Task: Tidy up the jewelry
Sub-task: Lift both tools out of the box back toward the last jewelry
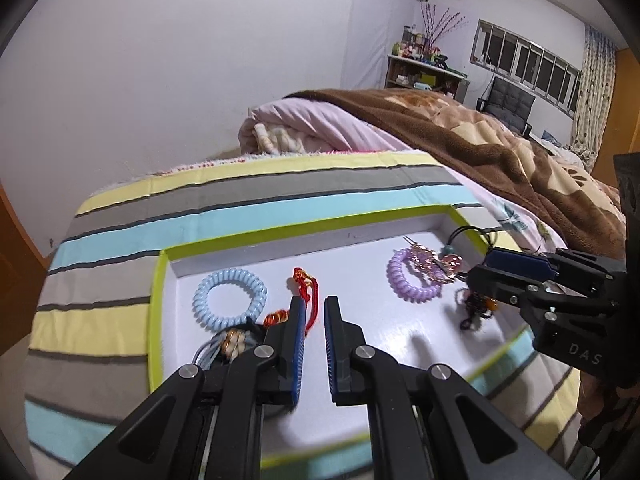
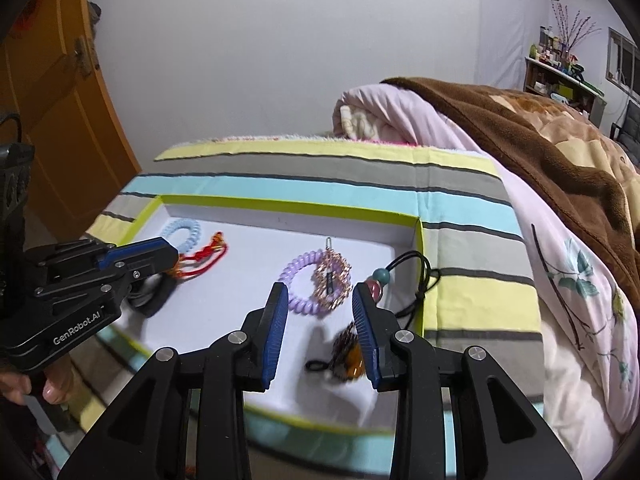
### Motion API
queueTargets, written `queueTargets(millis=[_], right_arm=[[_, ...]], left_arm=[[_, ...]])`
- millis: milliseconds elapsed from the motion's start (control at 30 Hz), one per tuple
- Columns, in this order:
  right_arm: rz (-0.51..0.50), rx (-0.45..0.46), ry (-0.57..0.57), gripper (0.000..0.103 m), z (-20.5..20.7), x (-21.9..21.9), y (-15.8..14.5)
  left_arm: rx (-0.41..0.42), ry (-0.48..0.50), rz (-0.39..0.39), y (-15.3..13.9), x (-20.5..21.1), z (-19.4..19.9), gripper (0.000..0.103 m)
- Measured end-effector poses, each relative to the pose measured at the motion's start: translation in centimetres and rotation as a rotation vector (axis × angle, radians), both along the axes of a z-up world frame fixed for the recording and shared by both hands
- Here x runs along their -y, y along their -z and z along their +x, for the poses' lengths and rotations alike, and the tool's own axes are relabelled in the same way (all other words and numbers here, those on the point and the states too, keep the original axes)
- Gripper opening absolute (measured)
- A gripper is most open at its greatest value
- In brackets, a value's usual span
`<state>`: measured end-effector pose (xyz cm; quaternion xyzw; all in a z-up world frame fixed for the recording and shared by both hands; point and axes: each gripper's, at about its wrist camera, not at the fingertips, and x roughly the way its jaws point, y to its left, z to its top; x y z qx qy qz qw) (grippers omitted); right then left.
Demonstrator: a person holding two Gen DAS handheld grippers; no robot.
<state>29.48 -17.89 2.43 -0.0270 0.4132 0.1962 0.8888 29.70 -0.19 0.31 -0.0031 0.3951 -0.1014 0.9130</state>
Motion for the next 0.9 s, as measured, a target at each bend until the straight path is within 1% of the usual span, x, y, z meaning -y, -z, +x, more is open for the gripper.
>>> queueTargets(millis=[167,333,567,767,900], right_arm=[[0.028,0.025,-0.014,0.034,-3.4,0.7,-1.3],[0.045,0.037,-0.039,0.034,-7.1,1.2,-1.8],[0.065,0.037,-0.068,0.034,-11.4,1.8,-2.0],[0.067,0.034,-0.083,0.034,-14.0,2.3,-1.9],[0.064,0.029,-0.097,0.035,-15.4,2.3,-1.5]], left_arm=[[0.036,-0.028,0.001,-1.6,-0.2,-3.5,0.008],[0.069,-0.058,0.001,-2.6,-0.3,-7.6,0.008],[0.08,-0.064,0.013,-2.7,-0.1,-12.0,0.008],[0.082,-0.064,0.003,-2.4,0.0,-15.1,0.008],[0.068,-0.068,-0.016,-1.6,-0.7,-16.8,0.008]])
